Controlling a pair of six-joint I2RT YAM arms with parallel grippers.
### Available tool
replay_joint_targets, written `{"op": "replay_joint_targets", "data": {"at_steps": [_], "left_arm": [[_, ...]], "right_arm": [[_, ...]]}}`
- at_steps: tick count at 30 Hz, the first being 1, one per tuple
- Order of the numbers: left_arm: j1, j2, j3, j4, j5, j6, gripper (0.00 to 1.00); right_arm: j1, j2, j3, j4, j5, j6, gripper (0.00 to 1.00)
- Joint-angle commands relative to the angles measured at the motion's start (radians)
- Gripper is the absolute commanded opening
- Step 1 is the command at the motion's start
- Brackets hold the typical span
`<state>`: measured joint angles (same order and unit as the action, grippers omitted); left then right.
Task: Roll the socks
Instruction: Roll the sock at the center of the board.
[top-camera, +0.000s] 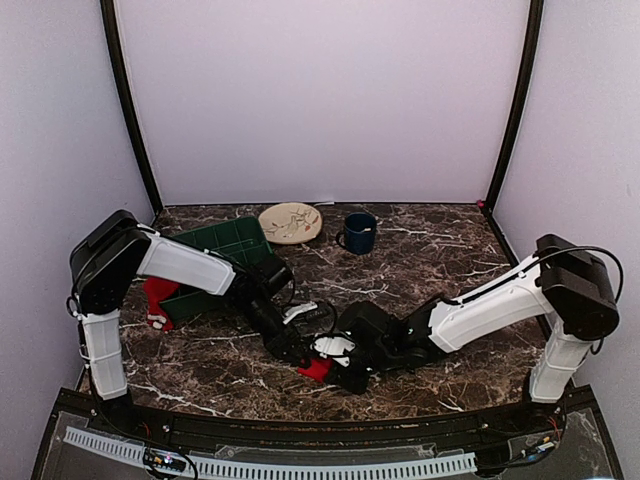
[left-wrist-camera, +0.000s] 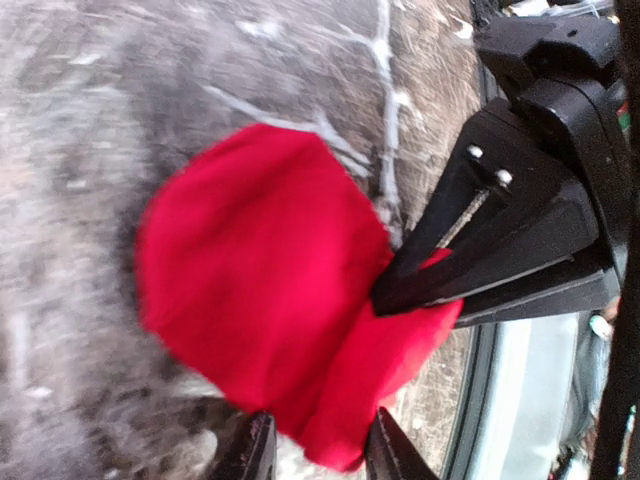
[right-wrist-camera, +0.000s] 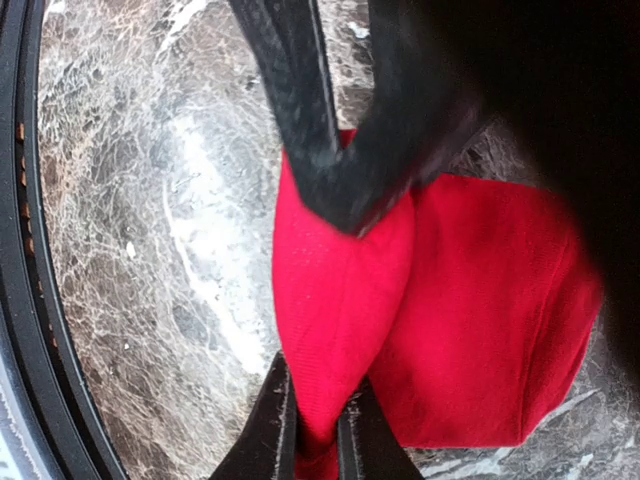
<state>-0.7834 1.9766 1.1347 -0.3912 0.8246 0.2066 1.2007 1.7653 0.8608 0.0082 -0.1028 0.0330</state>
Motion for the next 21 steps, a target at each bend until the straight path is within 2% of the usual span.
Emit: {"op": "replay_joint_targets", "data": {"at_steps": [1,7,12,18,21], "left_arm": [[0.019,-0.074,-0.054,0.099,-0.128,-0.055,0.33],[0.024,-0.150,-0.125,0.210,-0.183,-0.098,0.34],[0.024,-0.249,-0.242,0.358,-0.222,-0.117,0.34],[0.016,-0.408,-0.436,0.619,-0.210,-0.088,0.36],[-0.006,-0.443,-0.476,0.669,-0.223,-0.037,0.37]], "right_arm": [[-0.043,0.025,-0.033,-0.019,-0.123,0.042,0.03],[-0.101,0.050,-0.032,-0.013,-0.254,0.080,0.03],[-0.158,0.069,-0.037,0.000,-0.389,0.118,0.03],[-0.206,0.124,-0.022,0.000,-0.537,0.156,0.03],[-0.223,0.145,-0.016,0.005,-0.597,0.174,0.03]]}}
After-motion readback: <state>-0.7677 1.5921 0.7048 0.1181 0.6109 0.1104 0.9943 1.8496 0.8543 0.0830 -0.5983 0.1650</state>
